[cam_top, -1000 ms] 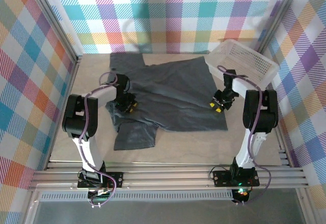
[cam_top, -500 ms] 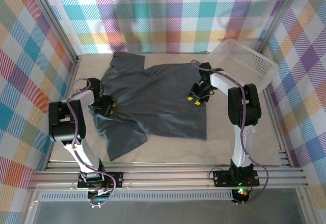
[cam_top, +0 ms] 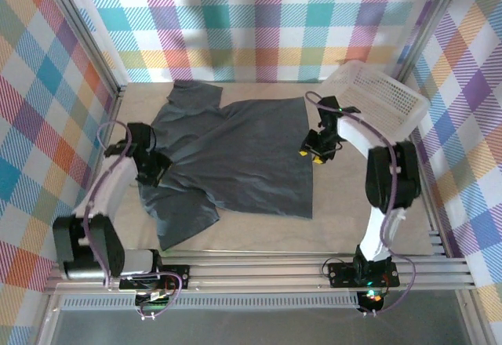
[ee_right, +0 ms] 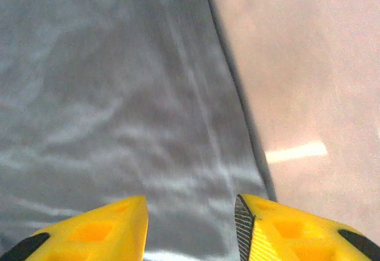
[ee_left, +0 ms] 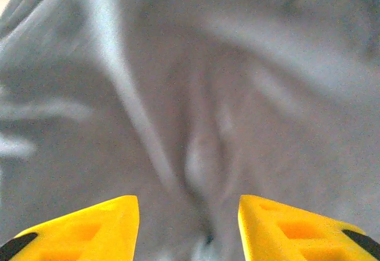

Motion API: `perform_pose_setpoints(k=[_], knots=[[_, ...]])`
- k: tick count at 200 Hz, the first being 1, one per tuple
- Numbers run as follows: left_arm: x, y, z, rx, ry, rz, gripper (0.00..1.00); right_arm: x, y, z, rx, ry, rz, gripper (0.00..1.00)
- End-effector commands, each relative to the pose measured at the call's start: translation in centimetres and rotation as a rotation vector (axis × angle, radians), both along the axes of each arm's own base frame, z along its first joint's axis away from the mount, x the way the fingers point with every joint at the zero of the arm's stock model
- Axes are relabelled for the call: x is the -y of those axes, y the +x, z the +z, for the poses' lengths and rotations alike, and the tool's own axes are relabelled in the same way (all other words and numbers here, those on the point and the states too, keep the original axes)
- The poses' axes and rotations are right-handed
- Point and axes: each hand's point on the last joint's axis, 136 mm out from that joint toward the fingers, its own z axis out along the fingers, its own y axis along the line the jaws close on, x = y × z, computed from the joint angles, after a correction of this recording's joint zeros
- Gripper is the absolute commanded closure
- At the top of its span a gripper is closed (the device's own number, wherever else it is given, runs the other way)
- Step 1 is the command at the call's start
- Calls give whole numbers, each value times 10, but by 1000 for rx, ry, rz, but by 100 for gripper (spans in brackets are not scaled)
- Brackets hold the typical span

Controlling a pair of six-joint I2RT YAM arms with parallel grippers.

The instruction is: Fold and stack the t-shirts

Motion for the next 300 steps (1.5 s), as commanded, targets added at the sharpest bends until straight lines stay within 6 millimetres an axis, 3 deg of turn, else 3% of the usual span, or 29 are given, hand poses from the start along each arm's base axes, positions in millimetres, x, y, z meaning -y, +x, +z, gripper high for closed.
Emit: perform_pose_setpoints(k=[1, 16, 42, 70, 97, 140, 174, 203, 238, 278, 300], knots=[[-6, -109, -35, -317, 47, 20, 54, -20, -45, 5, -44, 88, 8, 54], [-1, -126, -44, -315, 13, 52, 56, -37, -55, 1, -34, 124, 53, 55], [16, -123, -53, -265, -93, 81, 61, -63, -49, -16, -82, 196, 92, 56], [14, -139, -54, -379, -48, 22, 62, -69, -39, -44, -160, 176, 97, 57], [5, -142, -43, -364, 4, 10, 58, -49, -22, -65, -220, 50, 91, 57], [16, -149, -37, -366, -45, 7, 57, 14, -4, -81, -272, -20, -35, 57], [25, -167, -48, -428, -59, -51, 56, 9, 24, -68, -213, 67, 15, 56], [28, -172, -54, -438, -51, -78, 55, 3, 38, -37, -116, 82, 44, 54], [26, -171, -60, -441, -12, -48, 50, -7, 33, 2, -36, 85, 78, 51], [22, -184, -80, -514, 37, -35, 52, -11, 20, 25, -8, 120, 60, 51], [17, -179, -82, -492, 79, -14, 52, -15, 11, 34, -2, 147, 55, 51]])
